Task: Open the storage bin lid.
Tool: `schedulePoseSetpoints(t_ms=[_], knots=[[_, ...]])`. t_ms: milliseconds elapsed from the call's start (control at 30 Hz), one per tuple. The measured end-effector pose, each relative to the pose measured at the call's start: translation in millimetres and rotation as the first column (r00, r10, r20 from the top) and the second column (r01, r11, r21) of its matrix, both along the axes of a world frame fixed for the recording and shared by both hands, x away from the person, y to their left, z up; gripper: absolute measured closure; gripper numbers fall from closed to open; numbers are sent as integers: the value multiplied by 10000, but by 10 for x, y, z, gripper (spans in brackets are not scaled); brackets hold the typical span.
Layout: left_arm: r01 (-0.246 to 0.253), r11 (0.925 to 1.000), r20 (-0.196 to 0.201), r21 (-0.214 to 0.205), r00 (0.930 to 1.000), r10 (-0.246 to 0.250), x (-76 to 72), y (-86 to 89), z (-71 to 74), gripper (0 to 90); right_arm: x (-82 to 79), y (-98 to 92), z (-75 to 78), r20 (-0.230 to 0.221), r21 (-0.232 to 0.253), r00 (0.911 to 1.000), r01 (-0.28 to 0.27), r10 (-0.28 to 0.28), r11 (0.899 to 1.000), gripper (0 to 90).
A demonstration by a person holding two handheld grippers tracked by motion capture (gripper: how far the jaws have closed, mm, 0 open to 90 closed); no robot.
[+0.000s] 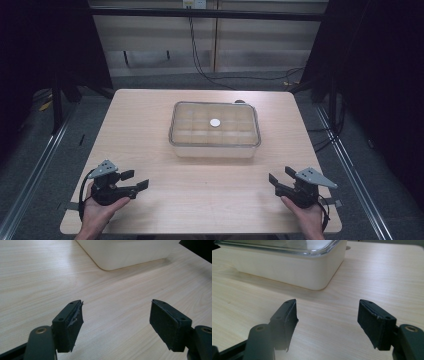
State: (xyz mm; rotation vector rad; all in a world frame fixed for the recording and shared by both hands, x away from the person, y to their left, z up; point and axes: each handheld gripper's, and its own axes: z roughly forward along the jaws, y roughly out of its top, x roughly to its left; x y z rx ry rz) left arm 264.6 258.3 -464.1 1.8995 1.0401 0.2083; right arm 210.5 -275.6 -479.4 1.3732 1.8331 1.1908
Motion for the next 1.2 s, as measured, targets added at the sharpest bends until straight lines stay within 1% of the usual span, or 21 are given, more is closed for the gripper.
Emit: schedulePoseSetpoints(t_ms=[100,133,200,233,333,367,400,467,500,533,600,633,700,800,833,900,967,1000,1100,1133,1200], knots=[[52,10000,-128,-64,9999,-53,23,-9,-12,275,16,-13,-4,-69,49,10000,-50,50,10000,320],[36,10000,-172,-21,9998,-36,48,-13,-23,275,42,-23,-5,-243,200,9994,-232,237,9995,320],[6,10000,-207,-17,9998,-6,60,-15,-29,269,44,-26,-4,-287,248,9992,-269,276,9993,320],[-52,10000,-259,66,9997,53,73,-17,-38,266,40,-32,-1,-352,443,9990,-264,280,9987,321],[-28,10000,-220,59,9998,29,63,-23,-35,256,25,-30,14,-523,660,9955,-756,791,9950,370],[-28,10000,-220,59,9998,29,63,-23,-35,254,25,-30,14,-523,660,9955,-756,791,9950,370],[105,9999,-111,81,9999,-104,53,-42,-33,249,12,9,33,-606,184,9941,-889,898,9959,344],[245,9991,-32,344,9997,-244,49,-74,-44,244,-1,45,51,-674,227,9916,-1093,1106,9938,333],[245,9991,-32,344,9997,-244,49,-74,-44,244,-1,45,51,-674,227,9916,-1093,1106,9938,333],[387,9987,-144,319,9992,-382,54,-100,-53,243,-4,79,80,-709,291,9886,-1313,1330,9909,325],[406,9983,-128,407,9991,-401,52,-109,-52,241,5,84,93,-773,431,9868,-1393,1424,9893,308],[117,9996,-153,264,9998,-113,59,-101,-48,240,37,95,107,-891,699,9840,-1485,1544,9864,286],[35,9999,-196,94,9998,-34,100,-74,-33,243,78,94,115,-1107,899,9791,-1608,1704,9829,279],[60,10000,-206,31,9998,-59,182,-88,6,266,116,89,140,-1196,1268,9783,-1542,1694,9799,303],[60,10000,-206,31,9998,-59,182,-88,6,273,116,89,140,-1196,1268,9783,-1542,1694,9799,303],[483,9982,-184,-359,9986,-489,233,-149,52,303,150,89,180,-1081,1103,9808,-1505,1624,9824,303],[590,9979,-113,-250,9982,-593,242,-184,68,325,167,88,189,-1080,1080,9814,-1471,1587,9832,303],[749,9972,-15,-25,9972,-749,261,-249,109,312,206,92,214,-1103,862,9812,-1492,1583,9850,302],[834,9964,148,-120,9964,-832,278,-299,147,319,244,92,239,-1028,851,9820,-1501,1585,9850,303],[892,9960,311,-11,9955,-891,303,-338,176,325,294,89,271,-993,1056,9829,-1443,1548,9839,303],[911,9958,407,99,9950,-914,330,-373,202,330,330,78,303,-1001,1556,9820,-1436,1603,9773,303]])
